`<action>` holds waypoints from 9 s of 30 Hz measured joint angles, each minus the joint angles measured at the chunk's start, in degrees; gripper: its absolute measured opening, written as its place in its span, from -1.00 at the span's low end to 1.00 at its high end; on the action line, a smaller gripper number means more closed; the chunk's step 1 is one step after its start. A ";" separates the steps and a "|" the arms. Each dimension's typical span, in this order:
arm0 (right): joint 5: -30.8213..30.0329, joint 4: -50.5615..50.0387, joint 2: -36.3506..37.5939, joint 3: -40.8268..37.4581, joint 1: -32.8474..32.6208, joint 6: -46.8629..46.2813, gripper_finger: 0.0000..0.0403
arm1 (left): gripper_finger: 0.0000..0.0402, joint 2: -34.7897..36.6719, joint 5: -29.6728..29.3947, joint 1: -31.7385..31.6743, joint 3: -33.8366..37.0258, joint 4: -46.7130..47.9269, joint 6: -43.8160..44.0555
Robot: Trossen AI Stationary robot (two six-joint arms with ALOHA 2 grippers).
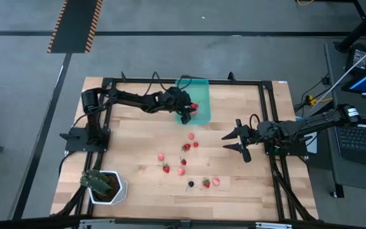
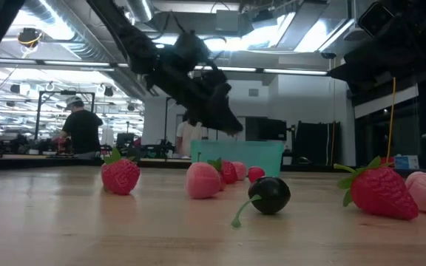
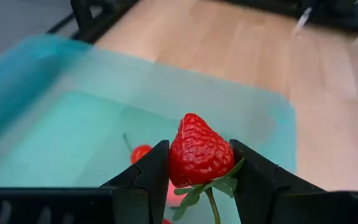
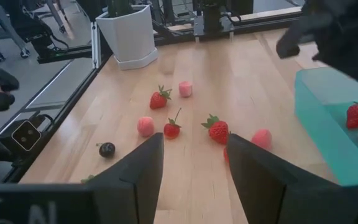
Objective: Pick and placing Produce into tupperware
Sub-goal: Put the red strawberry into the blue bin, then put the pink peach into the blue bin
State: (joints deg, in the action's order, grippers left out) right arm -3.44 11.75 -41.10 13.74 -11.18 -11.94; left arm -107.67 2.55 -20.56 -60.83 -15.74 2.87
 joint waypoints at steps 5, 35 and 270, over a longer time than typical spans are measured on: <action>0.02 -0.04 0.00 0.00 0.00 0.04 -0.12 | -0.34 -2.76 0.05 0.00 -2.47 3.09 -0.02; 0.02 -0.63 -0.04 0.00 0.02 0.00 -0.12 | 0.13 -0.99 3.21 1.27 -2.71 3.25 -0.92; -34.40 50.18 -37.22 0.72 -13.52 6.03 -0.64 | 0.12 30.53 -27.77 34.77 44.99 -44.88 -1.67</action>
State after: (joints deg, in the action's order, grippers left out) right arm -37.85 61.93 -78.32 14.46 -24.70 -5.91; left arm -77.15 -25.22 14.21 -15.84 -60.63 1.20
